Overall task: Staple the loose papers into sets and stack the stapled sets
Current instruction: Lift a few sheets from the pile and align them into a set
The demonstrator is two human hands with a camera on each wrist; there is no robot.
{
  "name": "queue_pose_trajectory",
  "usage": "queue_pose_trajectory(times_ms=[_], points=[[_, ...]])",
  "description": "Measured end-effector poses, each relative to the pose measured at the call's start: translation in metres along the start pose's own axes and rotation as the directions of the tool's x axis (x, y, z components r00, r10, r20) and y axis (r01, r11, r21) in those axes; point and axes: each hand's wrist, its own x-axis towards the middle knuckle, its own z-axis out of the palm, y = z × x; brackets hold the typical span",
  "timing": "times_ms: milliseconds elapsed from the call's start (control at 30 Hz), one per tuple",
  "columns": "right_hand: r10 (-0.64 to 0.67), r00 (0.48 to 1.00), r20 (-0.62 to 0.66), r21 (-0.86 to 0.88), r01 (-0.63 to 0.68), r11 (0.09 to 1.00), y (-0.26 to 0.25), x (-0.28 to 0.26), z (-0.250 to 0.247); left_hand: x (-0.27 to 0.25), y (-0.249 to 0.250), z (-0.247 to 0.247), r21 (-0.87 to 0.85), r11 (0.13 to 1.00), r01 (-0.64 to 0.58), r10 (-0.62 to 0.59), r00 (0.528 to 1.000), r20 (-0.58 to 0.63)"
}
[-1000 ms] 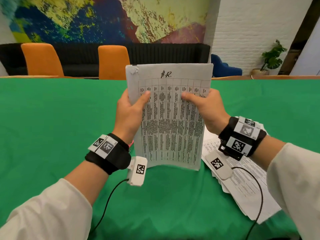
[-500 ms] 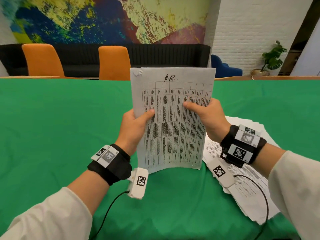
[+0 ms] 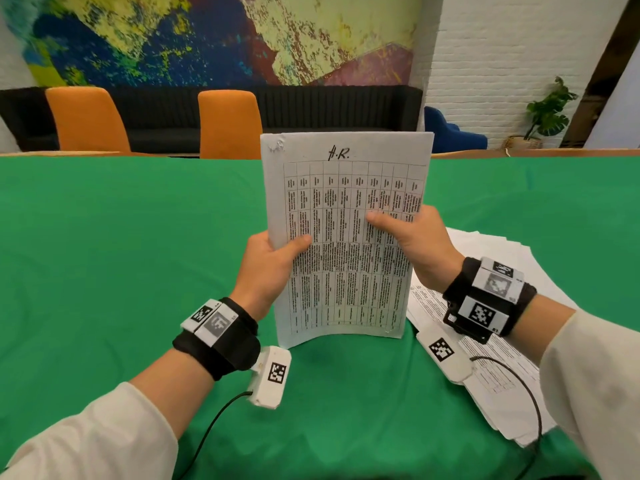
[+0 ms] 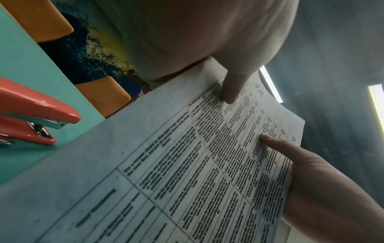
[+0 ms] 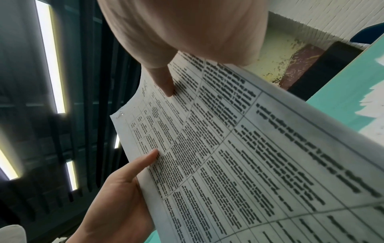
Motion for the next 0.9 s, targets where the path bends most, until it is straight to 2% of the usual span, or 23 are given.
queue_pose_trajectory(times_ms=[367, 733, 800, 900], points=[[0.019, 1.000, 0.003, -0.032, -0.019, 0.999, 0.002, -0.001, -0.002, -0.003, -0.002, 0.000, -0.006, 0.998, 0.062, -0.062, 0.997, 0.048], [0.049, 0.999, 0.017, -0.061, -0.048, 0.997, 0.006, -0.003, -0.001, -0.003, -0.009, -0.002, 0.016, 0.997, 0.073, -0.074, 0.995, 0.072], [0.055, 0.998, 0.020, -0.067, -0.053, 0.996, 0.004, -0.004, -0.001, -0.001, -0.008, -0.003, 0.012, 0.996, 0.094, -0.095, 0.993, 0.071], [0.091, 0.995, 0.039, -0.048, -0.089, 0.995, -0.003, -0.002, -0.003, 0.007, -0.003, -0.009, -0.029, 0.985, 0.171, -0.166, 0.977, 0.135]])
